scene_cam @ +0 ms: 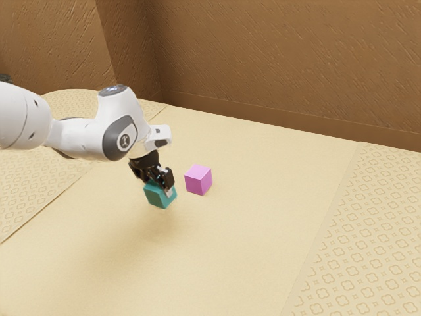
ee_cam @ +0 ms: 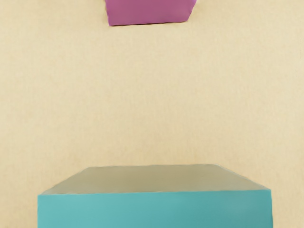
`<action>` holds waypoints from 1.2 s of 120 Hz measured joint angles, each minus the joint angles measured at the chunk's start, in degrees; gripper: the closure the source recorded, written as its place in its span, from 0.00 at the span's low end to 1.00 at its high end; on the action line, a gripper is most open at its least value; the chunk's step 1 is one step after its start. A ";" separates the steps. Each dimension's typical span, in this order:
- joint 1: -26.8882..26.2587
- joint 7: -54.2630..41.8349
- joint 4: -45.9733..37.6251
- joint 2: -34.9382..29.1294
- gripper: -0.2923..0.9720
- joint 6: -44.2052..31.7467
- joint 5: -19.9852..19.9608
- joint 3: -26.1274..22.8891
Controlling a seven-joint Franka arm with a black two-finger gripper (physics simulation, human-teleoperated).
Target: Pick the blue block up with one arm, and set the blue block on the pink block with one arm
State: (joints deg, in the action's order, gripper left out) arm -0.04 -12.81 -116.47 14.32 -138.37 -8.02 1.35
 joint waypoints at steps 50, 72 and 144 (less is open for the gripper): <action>-0.05 4.32 43.75 23.89 0.48 20.88 6.23 -0.28; -0.10 7.28 50.13 29.36 0.49 23.41 4.67 -0.95; -0.32 11.78 51.23 29.87 0.33 24.92 4.31 -1.98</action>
State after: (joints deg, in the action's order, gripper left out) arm -0.35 -1.03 -65.24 44.19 -113.45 -3.70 -0.63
